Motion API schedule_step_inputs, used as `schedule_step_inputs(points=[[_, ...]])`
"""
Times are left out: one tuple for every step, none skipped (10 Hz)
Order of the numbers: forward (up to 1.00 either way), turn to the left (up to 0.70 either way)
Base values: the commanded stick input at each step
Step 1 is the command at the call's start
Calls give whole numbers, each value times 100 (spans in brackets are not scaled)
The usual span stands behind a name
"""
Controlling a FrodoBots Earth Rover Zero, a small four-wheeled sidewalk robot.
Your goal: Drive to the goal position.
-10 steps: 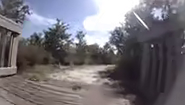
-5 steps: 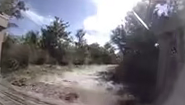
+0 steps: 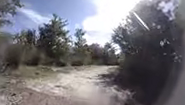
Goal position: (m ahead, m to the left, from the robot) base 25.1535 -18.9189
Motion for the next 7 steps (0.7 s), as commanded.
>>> schedule_step_inputs(points=[[85,0],[85,0],[85,0],[85,0],[85,0],[85,0],[85,0]])
